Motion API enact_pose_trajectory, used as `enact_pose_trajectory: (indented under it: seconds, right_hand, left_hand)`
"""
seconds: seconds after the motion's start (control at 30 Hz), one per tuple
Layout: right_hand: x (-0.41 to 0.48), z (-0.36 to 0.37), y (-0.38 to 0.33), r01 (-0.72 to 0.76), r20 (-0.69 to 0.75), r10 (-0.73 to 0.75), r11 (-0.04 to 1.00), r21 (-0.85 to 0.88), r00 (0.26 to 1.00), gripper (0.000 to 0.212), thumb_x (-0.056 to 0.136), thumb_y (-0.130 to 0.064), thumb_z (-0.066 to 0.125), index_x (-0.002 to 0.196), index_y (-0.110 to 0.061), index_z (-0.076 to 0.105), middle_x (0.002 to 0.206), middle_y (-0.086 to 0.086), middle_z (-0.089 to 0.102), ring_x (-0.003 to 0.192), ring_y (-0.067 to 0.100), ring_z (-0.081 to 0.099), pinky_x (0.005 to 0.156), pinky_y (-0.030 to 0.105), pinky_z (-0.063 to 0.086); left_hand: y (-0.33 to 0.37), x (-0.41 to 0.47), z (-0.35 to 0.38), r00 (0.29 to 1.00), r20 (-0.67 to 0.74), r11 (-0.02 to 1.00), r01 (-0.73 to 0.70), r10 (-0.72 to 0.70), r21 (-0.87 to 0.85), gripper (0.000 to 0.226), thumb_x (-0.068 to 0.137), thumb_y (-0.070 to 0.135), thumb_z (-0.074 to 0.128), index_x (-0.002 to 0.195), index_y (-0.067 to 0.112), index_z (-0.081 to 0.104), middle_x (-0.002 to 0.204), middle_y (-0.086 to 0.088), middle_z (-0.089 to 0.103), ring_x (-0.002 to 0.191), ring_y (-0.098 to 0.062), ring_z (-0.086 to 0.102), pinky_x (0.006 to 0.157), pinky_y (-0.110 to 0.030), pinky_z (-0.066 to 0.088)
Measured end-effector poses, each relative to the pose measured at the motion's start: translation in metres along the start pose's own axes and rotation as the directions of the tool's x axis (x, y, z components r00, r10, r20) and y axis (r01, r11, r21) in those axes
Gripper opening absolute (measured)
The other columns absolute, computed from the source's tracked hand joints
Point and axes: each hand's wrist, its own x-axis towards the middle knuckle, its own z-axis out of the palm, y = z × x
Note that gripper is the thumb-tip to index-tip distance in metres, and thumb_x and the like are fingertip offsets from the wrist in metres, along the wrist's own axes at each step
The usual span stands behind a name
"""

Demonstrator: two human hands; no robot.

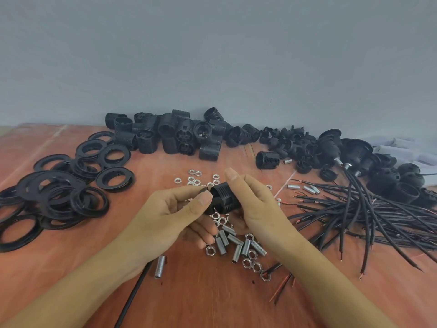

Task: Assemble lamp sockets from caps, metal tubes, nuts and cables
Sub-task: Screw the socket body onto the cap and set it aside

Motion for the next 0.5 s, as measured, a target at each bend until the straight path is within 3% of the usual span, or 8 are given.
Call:
enact_pose_trajectory:
  seconds: [0.1, 0.3, 0.5]
  right_hand:
    - [-0.002, 0.002, -0.002, -0.034, -0.006, 0.034, 0.999, -0.001, 0.999, 0.049, 0.082, -0.058, 0.053, 0.084, -0.009, 0.046, 0.042, -0.009, 0.033, 0.033, 0.007, 0.027, 0.035, 0.017, 0.024]
    - [-0.003, 0.006, 0.000, -0.086, -0.018, 0.086, 0.996, 0.032, 0.996, 0.043, 0.095, -0.051, 0.051, 0.088, -0.009, 0.050, 0.042, -0.006, 0.031, 0.034, 0.008, 0.025, 0.035, 0.018, 0.022]
    - [-0.004, 0.012, 0.014, 0.001, -0.125, -0.025, 0.981, -0.196, 0.992, 0.040, 0.094, -0.057, 0.047, 0.085, -0.018, 0.052, 0.049, -0.020, 0.043, 0.045, 0.001, 0.041, 0.047, 0.013, 0.033]
  left_hand:
    - [0.001, 0.000, 0.000, 1.000, 0.011, 1.000, 0.013, -0.013, 0.019, 0.045, 0.072, 0.042, 0.064, 0.107, 0.016, 0.073, 0.069, -0.021, 0.069, 0.056, -0.024, 0.066, 0.048, -0.023, 0.052]
    - [-0.002, 0.001, 0.002, 1.000, -0.004, 0.997, -0.020, 0.020, 0.068, 0.039, 0.076, 0.038, 0.061, 0.107, 0.016, 0.070, 0.067, -0.021, 0.069, 0.053, -0.024, 0.067, 0.047, -0.023, 0.053]
    - [-0.007, 0.004, 0.000, 0.998, -0.023, 0.987, -0.054, 0.058, 0.154, 0.039, 0.073, 0.038, 0.064, 0.105, 0.016, 0.068, 0.066, -0.019, 0.071, 0.055, -0.027, 0.069, 0.048, -0.023, 0.053]
